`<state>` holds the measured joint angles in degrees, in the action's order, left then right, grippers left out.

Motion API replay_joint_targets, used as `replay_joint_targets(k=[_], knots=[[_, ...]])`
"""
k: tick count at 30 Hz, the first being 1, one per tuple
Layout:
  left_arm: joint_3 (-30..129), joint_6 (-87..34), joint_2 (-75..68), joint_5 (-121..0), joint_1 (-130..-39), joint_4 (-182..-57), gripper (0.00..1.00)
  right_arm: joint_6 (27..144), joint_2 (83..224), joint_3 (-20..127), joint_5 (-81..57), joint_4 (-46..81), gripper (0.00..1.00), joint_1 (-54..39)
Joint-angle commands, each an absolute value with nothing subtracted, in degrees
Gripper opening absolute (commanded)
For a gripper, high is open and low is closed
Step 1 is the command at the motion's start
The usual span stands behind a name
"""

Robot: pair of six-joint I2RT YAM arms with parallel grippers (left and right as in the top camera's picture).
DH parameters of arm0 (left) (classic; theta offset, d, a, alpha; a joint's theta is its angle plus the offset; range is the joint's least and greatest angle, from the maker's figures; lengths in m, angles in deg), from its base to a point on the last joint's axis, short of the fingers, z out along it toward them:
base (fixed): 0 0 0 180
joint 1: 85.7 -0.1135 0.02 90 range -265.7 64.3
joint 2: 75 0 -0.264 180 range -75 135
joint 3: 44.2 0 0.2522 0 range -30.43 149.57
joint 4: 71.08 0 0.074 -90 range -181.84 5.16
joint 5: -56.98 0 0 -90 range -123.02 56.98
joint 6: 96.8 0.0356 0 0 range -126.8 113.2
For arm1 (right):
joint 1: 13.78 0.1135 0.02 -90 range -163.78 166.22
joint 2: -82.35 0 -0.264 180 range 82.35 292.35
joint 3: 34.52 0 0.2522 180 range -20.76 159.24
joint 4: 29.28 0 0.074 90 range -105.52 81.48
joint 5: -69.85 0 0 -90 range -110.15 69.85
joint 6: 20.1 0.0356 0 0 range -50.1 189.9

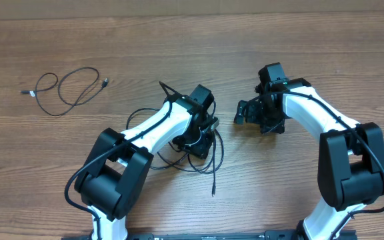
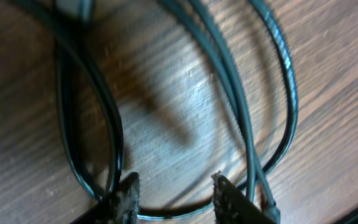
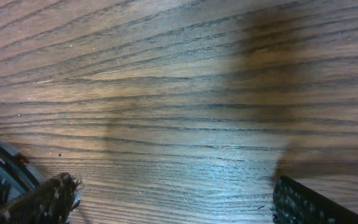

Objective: Untangle cables

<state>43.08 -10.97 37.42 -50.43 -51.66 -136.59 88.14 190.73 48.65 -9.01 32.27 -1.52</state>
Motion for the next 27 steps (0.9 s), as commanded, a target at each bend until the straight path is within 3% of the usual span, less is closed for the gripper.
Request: replay_joint_targets(k=[1, 2, 3, 13, 20, 27], knots=[[42.71, -10.18, 37.4, -50.91, -51.44, -135.28, 0.34, 88.57, 190.38, 49.32, -9.43, 32.11, 1.0, -1.59], [42.73, -10.18, 37.4, -51.39, -51.55, -135.15, 0.46, 88.57, 190.38, 49.32, -9.43, 32.11, 1.0, -1.59], [42.75, -10.14, 37.4, -51.77, -51.63, -135.19, 0.48, 88.57, 190.38, 49.32, -9.43, 32.11, 1.0, -1.59], [45.68, -9.9, 37.38, -56.77, -54.72, -136.43, 0.37, 88.57, 190.38, 49.32, -9.43, 32.11, 1.0, -1.59], [46.86, -9.48, 37.4, -57.03, -57.19, -138.31, 0.49, 88.57, 190.38, 49.32, -9.43, 32.11, 1.0, -1.59], [45.92, -9.55, 37.4, -53.86, -55.81, -138.69, 0.43, 88.57, 190.38, 49.32, -9.43, 32.11, 1.0, -1.59]])
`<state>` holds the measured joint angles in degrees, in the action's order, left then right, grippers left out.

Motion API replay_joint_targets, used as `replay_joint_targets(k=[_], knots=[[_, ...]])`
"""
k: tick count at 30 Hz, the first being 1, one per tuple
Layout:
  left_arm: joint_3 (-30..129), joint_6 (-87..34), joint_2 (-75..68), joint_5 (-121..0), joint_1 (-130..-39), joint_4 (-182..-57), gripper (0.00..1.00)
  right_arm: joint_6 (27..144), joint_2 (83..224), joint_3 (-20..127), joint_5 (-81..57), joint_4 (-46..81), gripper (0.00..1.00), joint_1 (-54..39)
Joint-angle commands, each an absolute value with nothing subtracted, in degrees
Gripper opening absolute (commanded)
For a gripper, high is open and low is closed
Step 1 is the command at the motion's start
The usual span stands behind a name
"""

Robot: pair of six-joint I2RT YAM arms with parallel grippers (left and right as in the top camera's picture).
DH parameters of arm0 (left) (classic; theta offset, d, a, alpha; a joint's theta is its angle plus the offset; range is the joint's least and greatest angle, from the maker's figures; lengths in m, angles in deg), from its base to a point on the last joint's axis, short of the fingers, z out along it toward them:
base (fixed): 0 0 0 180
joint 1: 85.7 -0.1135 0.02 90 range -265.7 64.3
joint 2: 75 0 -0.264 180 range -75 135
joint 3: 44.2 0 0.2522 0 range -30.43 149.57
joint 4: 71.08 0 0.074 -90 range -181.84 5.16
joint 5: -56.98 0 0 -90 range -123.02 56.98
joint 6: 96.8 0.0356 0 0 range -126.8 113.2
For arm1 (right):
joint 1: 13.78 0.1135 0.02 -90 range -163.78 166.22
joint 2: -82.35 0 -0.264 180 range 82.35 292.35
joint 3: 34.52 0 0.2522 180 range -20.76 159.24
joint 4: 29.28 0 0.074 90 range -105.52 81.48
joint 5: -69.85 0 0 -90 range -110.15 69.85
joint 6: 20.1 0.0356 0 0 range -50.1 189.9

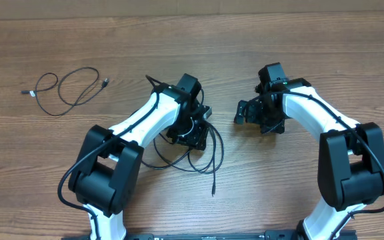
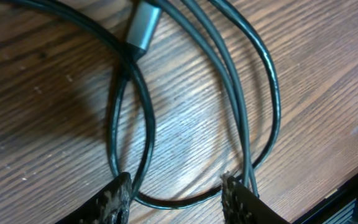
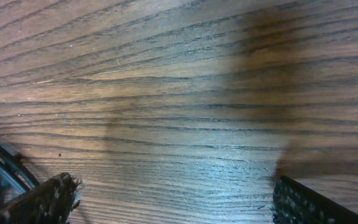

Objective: Untangle cables

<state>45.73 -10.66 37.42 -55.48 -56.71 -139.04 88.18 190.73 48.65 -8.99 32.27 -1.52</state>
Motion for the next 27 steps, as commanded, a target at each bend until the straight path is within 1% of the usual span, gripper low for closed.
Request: replay_joint_targets(k=[1, 4, 7, 9, 15, 20, 27], knots=[[45.77, -9.55, 37.4, -53.16, -55.77, -138.34, 0.43, 88.57, 190.38, 49.32, -9.43, 32.11, 1.0, -1.59], [45.68, -9.57, 37.4, -52.05, -55.77, -137.22, 0.42, 88.57, 190.38, 49.32, -9.43, 32.11, 1.0, -1.59], [45.68, -9.57, 37.4, -51.48, -55.72, -135.95, 0.44, 88.57, 190.38, 49.32, -9.43, 32.11, 1.0, -1.59], [45.66, -9.59, 37.4, -49.89, -55.66, -135.63, 0.4, 88.57, 190.38, 49.32, -9.43, 32.11, 1.0, -1.59], [45.66, -9.55, 37.4, -48.79, -55.66, -135.6, 0.4, 88.57, 190.38, 49.32, -9.43, 32.11, 1.0, -1.59], [44.9, -9.57, 37.4, -47.57, -55.66, -135.23, 0.43, 88.57, 190.38, 49.32, -9.43, 32.11, 1.0, -1.59], [40.46, -9.59, 37.4, -47.0, -55.66, -132.39, 0.43, 88.57, 190.38, 49.32, -9.43, 32.11, 1.0, -1.59]])
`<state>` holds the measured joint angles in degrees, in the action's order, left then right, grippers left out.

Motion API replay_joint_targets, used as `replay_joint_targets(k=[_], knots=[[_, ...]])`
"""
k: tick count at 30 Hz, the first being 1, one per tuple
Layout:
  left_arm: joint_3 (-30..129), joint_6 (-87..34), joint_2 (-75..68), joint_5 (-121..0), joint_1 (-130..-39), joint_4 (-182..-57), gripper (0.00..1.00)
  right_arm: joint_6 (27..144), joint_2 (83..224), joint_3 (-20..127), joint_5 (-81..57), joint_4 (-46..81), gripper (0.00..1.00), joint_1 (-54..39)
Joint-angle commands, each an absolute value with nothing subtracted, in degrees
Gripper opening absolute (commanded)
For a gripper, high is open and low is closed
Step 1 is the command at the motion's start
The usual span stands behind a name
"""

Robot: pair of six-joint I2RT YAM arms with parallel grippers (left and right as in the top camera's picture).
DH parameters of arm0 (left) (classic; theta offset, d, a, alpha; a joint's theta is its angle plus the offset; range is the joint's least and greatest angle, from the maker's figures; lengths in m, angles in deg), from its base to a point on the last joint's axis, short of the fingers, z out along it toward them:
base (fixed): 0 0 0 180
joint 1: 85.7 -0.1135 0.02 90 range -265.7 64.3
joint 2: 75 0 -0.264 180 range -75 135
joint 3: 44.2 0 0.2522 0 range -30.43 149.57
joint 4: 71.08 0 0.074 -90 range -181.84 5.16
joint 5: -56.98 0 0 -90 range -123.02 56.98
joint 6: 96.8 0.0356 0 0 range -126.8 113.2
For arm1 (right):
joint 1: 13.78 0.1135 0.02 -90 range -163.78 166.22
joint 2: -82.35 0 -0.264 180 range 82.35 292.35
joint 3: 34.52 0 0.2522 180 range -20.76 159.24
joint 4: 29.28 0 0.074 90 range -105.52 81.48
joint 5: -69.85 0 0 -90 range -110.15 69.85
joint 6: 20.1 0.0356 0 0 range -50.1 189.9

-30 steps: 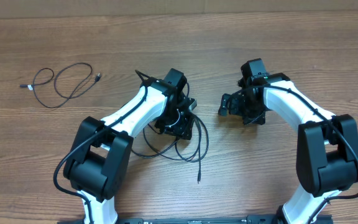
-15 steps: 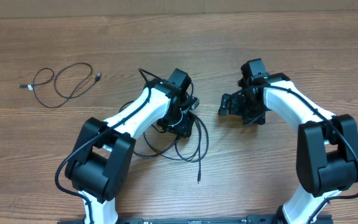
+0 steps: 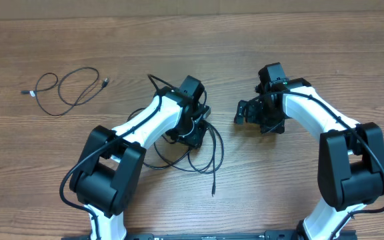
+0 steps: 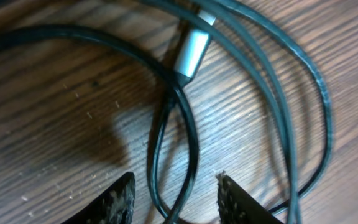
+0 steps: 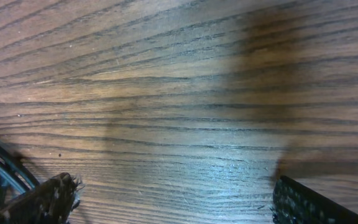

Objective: Untangle cables

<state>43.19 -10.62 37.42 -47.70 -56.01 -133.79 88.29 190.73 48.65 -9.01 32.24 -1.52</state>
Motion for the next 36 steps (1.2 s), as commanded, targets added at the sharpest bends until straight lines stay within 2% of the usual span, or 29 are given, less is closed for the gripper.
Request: replay_joint_targets(k=[1, 13, 17, 19, 32, 35, 36], knots=[[39.89, -9.59, 37.4, -47.0, -55.66, -131.69, 0.44, 88.57, 190.38, 49.32, -9.43, 32.11, 1.0, -1.59], [38.91, -9.83, 37.4, -47.02, -55.68, -130.38, 0.4, 88.57, 190.38, 49.32, -9.43, 32.11, 1.0, -1.59], [38.91, -10.03, 37.4, -47.02, -55.68, -130.38, 0.34, 88.57, 190.38, 49.32, -9.43, 32.11, 1.0, -1.59], [38.91, -10.03, 37.4, -47.0, -55.68, -130.38, 0.27, 88.57, 190.38, 49.32, -9.43, 32.11, 1.0, -1.59], [38.91, -10.07, 37.4, -46.54, -55.68, -130.6, 0.27, 88.57, 190.38, 49.32, -9.43, 32.11, 1.0, -1.59], [38.91, -10.05, 37.4, -46.54, -55.68, -130.95, 0.19, 88.57, 190.38, 49.32, -9.43, 32.11, 1.0, -1.59], [38.93, -9.96, 37.4, -46.24, -55.92, -131.21, 0.04, 88.57, 190.38, 49.32, -9.43, 32.11, 1.0, -1.59]])
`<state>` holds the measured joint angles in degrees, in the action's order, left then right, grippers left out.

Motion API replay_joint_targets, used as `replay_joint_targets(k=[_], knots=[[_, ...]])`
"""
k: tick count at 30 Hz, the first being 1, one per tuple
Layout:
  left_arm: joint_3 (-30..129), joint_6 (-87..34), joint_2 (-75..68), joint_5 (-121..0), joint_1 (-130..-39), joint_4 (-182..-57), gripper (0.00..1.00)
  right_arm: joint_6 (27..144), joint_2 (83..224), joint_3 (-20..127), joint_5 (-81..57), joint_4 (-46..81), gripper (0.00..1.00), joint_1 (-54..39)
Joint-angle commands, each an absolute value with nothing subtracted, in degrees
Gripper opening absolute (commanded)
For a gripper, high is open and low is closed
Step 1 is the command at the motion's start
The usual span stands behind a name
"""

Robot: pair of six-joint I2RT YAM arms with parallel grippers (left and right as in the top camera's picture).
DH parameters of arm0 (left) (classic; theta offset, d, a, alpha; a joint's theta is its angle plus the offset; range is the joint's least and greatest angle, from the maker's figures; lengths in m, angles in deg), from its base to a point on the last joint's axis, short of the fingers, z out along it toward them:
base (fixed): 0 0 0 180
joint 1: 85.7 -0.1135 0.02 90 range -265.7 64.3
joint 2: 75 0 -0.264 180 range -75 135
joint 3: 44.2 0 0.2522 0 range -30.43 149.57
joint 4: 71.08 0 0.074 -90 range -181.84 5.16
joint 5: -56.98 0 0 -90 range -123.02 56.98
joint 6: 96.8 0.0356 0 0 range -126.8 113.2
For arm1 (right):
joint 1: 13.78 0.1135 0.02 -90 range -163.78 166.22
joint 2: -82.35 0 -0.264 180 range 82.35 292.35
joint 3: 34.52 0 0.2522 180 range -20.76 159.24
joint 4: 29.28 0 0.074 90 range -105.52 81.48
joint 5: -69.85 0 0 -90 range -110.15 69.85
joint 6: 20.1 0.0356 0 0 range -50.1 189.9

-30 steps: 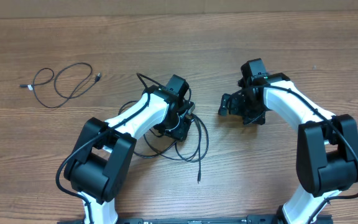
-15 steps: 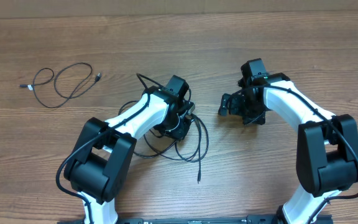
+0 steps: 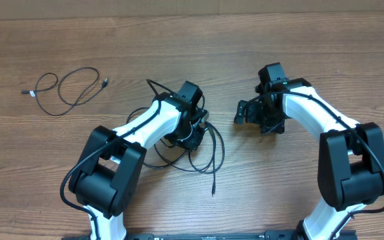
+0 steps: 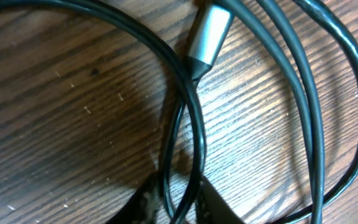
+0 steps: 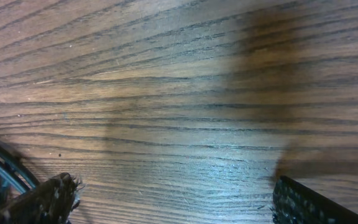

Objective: Untangle cables

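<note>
A tangle of black cables [image 3: 202, 150] lies on the wooden table in front of the left arm. In the left wrist view two crossing strands of it [image 4: 185, 143] run down between my left gripper's [image 4: 178, 200] narrowed fingers, which are shut on them. A silver plug [image 4: 209, 34] lies just beyond, beside two more strands [image 4: 303, 93]. My left gripper [image 3: 193, 131] sits low on the tangle's upper part. To the right of the tangle my right gripper [image 5: 169, 205] stands open over bare wood, nothing between its fingers; a bit of cable shows at its left.
A separate thin black cable [image 3: 65, 90] lies loosely coiled at the table's far left. One loose end of the tangle [image 3: 214, 190] trails toward the front edge. My right gripper [image 3: 245, 113] is a short way right of the tangle.
My left gripper's fingers have closed from a wide gap onto the two crossing strands below the silver plug. The plug looks nearer and higher in view. The right arm has not moved.
My left gripper stood open low over the tangle's loops. It then sat further up and left, with the silver plug coming into its view, still open. Now it is shut on two strands by the plug. My right gripper stayed open and still throughout.
</note>
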<state>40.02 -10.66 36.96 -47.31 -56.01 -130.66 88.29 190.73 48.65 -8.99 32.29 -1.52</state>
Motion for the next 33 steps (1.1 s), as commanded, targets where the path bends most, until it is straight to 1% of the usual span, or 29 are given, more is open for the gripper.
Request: replay_joint_targets(k=[1, 7, 9, 12, 13, 18, 25, 30, 31, 33], knots=[[39.04, -9.96, 37.38, -46.13, -56.4, -131.36, 0.04, 88.57, 190.38, 49.32, -9.43, 32.11, 1.0, -1.59], [41.22, -9.44, 37.38, -51.26, -63.15, -133.22, 0.04, 88.57, 190.38, 49.32, -9.43, 32.11, 1.0, -1.59], [41.25, -8.28, 37.38, -55.61, -65.89, -133.51, 0.04, 88.57, 190.38, 49.32, -9.43, 32.11, 1.0, -1.59], [41.22, -6.05, 37.38, -60.51, -68.29, -134.27, 0.1, 88.57, 190.38, 49.32, -9.43, 32.11, 1.0, -1.59], [41.14, -5.85, 37.38, -61.54, -68.95, -134.29, 0.1, 88.57, 190.38, 49.32, -9.43, 32.11, 1.0, -1.59], [40.85, -5.87, 37.38, -62.06, -69.14, -134.62, 0.1, 88.57, 190.38, 49.32, -9.43, 32.11, 1.0, -1.59], [38.03, -5.92, 37.4, -60.33, -69.16, -133.62, 0.17, 88.57, 190.38, 49.32, -9.43, 32.11, 1.0, -1.59], [35.52, -6.14, 37.4, -59.5, -69.16, -131.93, 0.19, 88.57, 190.38, 49.32, -9.43, 32.11, 1.0, -1.59], [35.13, -6.16, 37.4, -59.81, -69.16, -131.93, 0.18, 88.57, 190.38, 49.32, -9.43, 32.11, 1.0, -1.59], [34.64, -6.14, 37.4, -60.31, -69.16, -132.17, 0.11, 88.57, 190.38, 49.32, -9.43, 32.11, 1.0, -1.59]])
